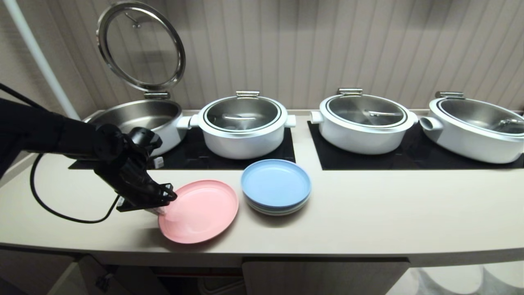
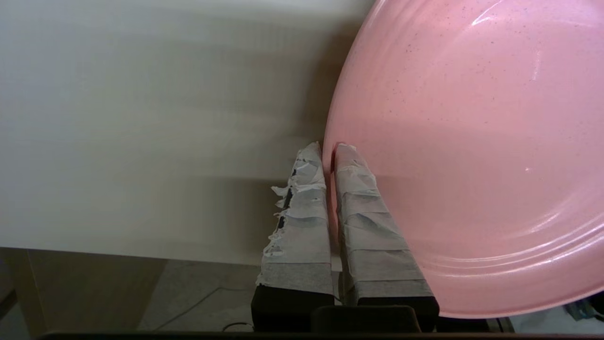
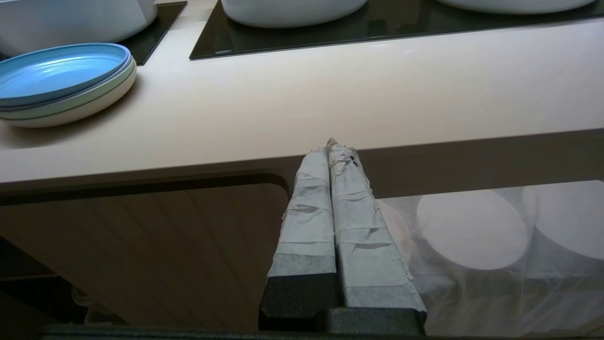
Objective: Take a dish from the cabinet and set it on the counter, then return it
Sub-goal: Pick up the plate from the table
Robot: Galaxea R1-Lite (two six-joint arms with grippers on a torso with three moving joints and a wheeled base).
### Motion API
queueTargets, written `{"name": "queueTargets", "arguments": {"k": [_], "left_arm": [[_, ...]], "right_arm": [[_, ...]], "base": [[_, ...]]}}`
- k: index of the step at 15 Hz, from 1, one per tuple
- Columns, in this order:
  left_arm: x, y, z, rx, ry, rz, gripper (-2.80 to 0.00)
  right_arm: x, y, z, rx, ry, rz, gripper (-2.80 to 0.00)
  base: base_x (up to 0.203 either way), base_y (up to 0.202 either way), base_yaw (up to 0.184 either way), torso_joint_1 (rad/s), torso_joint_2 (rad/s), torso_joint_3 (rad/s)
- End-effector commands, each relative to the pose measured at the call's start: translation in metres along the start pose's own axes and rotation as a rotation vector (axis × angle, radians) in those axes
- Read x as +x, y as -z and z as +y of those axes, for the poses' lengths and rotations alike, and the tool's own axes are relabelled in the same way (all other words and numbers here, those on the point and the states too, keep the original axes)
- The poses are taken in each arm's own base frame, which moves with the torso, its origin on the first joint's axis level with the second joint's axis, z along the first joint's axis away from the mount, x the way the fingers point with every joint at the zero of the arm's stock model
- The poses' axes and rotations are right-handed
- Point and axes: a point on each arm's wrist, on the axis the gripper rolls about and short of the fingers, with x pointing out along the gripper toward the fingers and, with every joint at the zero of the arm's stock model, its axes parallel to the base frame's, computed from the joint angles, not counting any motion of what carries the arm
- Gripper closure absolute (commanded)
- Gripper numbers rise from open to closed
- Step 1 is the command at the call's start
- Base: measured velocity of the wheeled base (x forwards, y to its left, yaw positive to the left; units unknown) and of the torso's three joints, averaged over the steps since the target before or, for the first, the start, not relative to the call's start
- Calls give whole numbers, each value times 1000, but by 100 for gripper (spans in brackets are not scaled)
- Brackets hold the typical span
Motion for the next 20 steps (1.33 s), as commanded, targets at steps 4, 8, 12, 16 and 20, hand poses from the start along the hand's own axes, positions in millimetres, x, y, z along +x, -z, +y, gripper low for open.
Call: {"name": "queueTargets", "arguments": {"k": [4, 8, 12, 16, 20], "left_arm": [[-18, 26, 4, -6, 30, 23, 0], [-26, 43, 10, -25, 74, 46, 0], [-28, 47, 12, -103, 86, 49, 0], [-31, 47, 12, -117, 116, 47, 0], [-33, 49, 12, -140, 136, 54, 0]], "right_arm": [[0, 0, 0, 0, 0, -1, 0], [0, 0, 0, 0, 0, -1, 0], [0, 0, 0, 0, 0, -1, 0], [0, 0, 0, 0, 0, -1, 0], [0, 0, 0, 0, 0, -1, 0]], "base": [[0, 0, 0, 0, 0, 0], [0, 0, 0, 0, 0, 0], [0, 0, 0, 0, 0, 0], [0, 0, 0, 0, 0, 0], [0, 0, 0, 0, 0, 0]]}}
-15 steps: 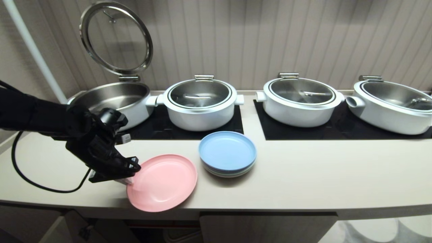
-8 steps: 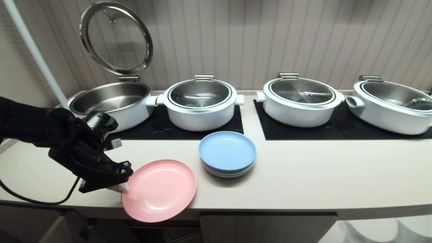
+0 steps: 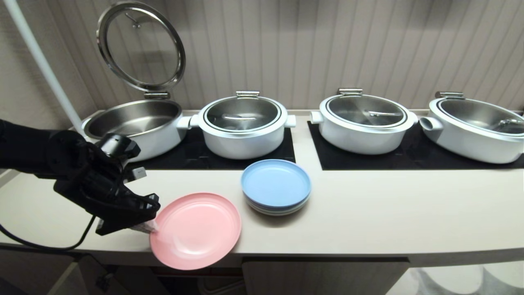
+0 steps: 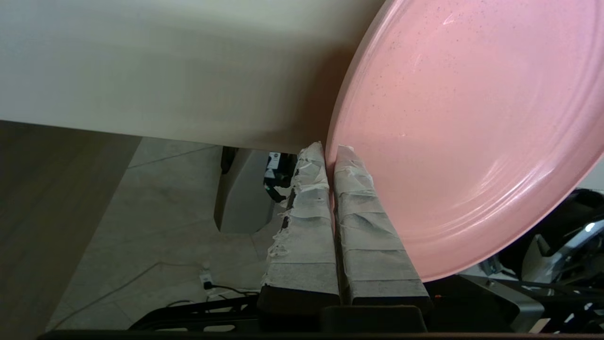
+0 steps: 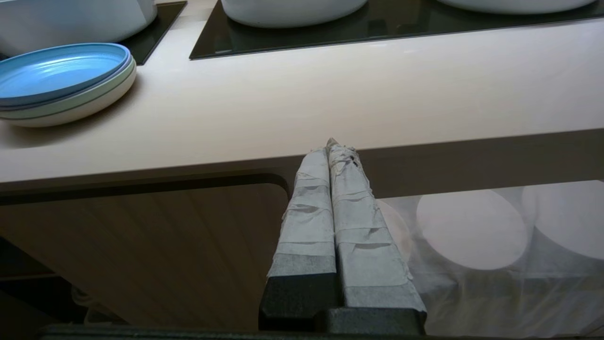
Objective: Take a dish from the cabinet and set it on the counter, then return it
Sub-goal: Pick up the plate from the table
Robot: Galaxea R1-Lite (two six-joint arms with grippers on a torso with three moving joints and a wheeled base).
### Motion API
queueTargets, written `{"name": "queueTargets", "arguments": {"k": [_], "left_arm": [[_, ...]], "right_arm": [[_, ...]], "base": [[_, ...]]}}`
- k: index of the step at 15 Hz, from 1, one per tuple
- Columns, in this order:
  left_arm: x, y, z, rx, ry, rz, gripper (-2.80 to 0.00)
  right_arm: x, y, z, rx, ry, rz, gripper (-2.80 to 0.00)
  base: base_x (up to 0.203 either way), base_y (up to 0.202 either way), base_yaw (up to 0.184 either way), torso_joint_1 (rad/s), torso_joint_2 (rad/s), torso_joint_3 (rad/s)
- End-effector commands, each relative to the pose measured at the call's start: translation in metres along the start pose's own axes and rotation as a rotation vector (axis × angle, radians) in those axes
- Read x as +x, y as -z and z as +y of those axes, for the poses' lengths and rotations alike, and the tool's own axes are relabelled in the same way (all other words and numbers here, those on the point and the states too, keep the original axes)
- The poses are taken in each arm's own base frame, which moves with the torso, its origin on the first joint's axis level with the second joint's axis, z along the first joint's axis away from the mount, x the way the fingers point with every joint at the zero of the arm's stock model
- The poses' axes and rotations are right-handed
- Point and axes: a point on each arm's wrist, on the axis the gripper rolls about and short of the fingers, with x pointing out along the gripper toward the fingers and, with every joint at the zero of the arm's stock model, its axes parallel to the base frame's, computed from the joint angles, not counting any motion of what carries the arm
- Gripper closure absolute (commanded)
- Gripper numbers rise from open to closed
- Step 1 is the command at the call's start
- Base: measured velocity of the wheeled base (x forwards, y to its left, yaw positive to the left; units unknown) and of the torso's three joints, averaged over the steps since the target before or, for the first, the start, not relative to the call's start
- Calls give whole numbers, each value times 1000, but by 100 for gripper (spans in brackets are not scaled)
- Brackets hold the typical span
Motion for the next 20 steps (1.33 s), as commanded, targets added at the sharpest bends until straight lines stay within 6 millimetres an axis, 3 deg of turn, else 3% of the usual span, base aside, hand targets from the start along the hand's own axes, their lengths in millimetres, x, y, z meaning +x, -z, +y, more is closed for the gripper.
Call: {"name": "queueTargets", "arguments": {"k": [1, 8, 14, 20], "left_arm": [[-1, 1, 0, -16, 10, 6, 0], [-7, 7, 13, -98, 90, 32, 0], [-18, 26, 27, -138, 113, 36, 0], [-40, 56, 27, -104, 151, -5, 0]], "right_arm": [[0, 0, 0, 0, 0, 0, 0], [0, 0, 0, 0, 0, 1, 0], [0, 0, 0, 0, 0, 0, 0], [0, 0, 0, 0, 0, -1, 0]], "base": [[0, 0, 0, 0, 0, 0], [0, 0, 0, 0, 0, 0], [0, 0, 0, 0, 0, 0], [0, 0, 0, 0, 0, 0]]}}
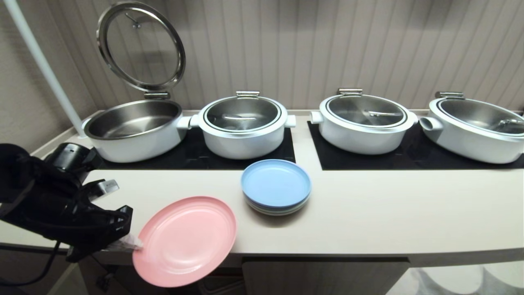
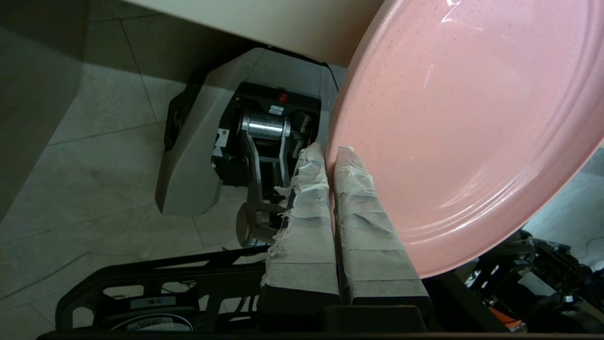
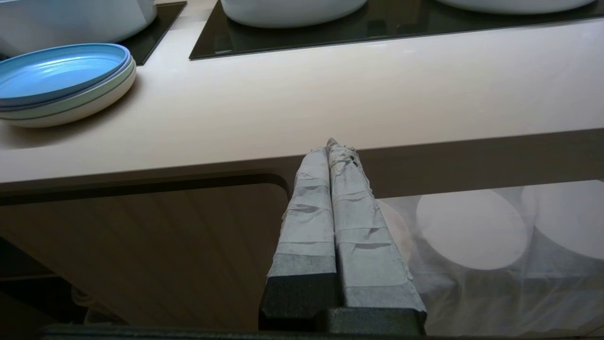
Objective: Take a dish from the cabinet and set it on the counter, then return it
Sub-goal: Pick up the plate from the table, then put it back into the cabinet
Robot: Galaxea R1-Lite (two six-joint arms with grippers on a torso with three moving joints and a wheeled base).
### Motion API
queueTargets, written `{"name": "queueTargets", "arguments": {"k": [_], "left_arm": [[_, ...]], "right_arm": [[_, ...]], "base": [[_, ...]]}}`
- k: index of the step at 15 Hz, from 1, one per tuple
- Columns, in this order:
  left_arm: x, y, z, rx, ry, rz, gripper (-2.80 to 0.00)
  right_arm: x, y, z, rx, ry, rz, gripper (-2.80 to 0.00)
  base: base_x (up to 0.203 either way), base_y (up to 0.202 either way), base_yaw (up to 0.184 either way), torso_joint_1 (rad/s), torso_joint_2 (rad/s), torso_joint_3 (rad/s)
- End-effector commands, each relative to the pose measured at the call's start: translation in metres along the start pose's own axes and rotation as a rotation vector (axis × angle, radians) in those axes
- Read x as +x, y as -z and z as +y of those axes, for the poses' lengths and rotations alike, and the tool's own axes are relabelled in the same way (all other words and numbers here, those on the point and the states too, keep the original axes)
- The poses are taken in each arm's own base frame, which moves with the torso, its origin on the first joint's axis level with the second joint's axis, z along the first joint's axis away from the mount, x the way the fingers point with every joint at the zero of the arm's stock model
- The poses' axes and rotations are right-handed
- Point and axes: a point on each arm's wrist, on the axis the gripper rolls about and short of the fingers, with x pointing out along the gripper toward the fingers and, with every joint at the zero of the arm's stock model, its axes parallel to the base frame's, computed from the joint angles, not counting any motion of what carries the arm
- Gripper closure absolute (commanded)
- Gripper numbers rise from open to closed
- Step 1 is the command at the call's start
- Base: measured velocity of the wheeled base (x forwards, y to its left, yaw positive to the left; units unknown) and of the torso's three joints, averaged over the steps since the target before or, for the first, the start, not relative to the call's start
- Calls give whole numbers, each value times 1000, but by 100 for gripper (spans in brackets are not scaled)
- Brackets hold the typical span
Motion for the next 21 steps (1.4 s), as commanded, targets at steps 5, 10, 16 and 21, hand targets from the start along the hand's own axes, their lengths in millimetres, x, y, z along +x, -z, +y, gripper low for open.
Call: {"name": "queueTargets", "arguments": {"k": [5, 10, 16, 21], "left_arm": [[-15, 48, 11, 91, 5, -6, 0], [-12, 87, 27, 185, -16, 33, 0], [-8, 107, 36, 214, -21, 61, 0], [-7, 126, 42, 212, -23, 69, 0]], "right_arm": [[0, 0, 0, 1, 0, -1, 0], [0, 0, 0, 0, 0, 0, 0], [0, 0, 0, 0, 0, 0, 0], [0, 0, 0, 1, 0, -1, 0]], "base": [[0, 0, 0, 0, 0, 0], [0, 0, 0, 0, 0, 0], [0, 0, 0, 0, 0, 0], [0, 0, 0, 0, 0, 0]]}}
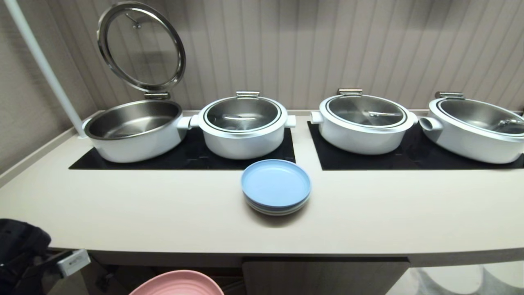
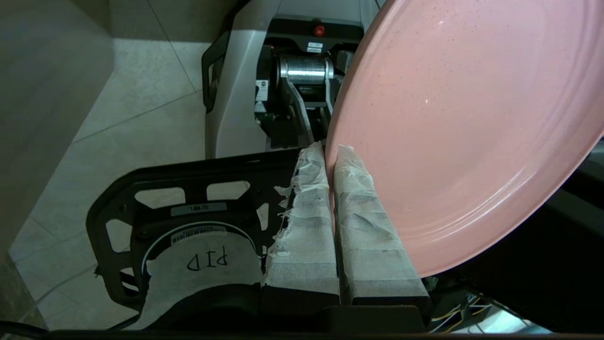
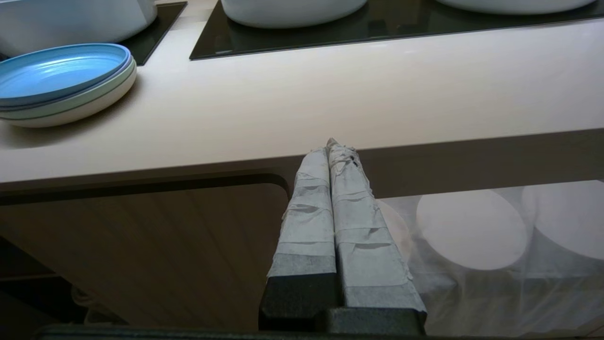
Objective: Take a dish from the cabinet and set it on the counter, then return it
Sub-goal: Put it back into the cabinet
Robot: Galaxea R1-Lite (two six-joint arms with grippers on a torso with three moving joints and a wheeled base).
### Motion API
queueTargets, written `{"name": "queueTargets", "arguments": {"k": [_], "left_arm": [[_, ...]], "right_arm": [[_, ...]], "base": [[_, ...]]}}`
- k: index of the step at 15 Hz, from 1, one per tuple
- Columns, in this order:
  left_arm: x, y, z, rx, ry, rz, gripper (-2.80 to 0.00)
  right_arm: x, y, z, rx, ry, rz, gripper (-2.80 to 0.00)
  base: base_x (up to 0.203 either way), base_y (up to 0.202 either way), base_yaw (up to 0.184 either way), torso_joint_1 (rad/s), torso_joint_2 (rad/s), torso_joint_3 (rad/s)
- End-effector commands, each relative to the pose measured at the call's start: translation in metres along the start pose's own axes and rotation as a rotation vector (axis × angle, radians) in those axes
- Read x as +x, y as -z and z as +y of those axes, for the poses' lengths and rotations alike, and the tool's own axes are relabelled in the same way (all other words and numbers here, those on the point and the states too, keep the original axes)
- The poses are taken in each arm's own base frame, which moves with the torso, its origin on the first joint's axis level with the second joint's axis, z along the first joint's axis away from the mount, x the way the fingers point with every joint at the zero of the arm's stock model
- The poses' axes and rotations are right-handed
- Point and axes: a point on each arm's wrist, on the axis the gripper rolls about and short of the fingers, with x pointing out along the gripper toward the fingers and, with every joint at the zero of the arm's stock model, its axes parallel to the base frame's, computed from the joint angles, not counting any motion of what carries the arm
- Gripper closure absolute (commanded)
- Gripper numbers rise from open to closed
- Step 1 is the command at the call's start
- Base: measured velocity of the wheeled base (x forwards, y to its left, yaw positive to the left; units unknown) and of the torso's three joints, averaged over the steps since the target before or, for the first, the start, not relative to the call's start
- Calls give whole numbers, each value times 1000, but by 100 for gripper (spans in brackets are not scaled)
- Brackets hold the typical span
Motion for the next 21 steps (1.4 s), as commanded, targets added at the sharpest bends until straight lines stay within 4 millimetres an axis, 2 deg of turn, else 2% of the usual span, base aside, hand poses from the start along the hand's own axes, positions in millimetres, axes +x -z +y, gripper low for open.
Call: {"name": "queueTargets", "arguments": {"k": [1, 11, 21], "left_arm": [[1, 7, 1, -2, 1, 3, 0], [4, 18, 3, -6, -2, 14, 0], [4, 17, 2, 2, 1, 13, 0]], "right_arm": [[0, 0, 0, 0, 0, 0, 0], [0, 0, 0, 0, 0, 0, 0], [0, 0, 0, 0, 0, -1, 0]], "base": [[0, 0, 0, 0, 0, 0], [0, 0, 0, 0, 0, 0], [0, 0, 0, 0, 0, 0]]}}
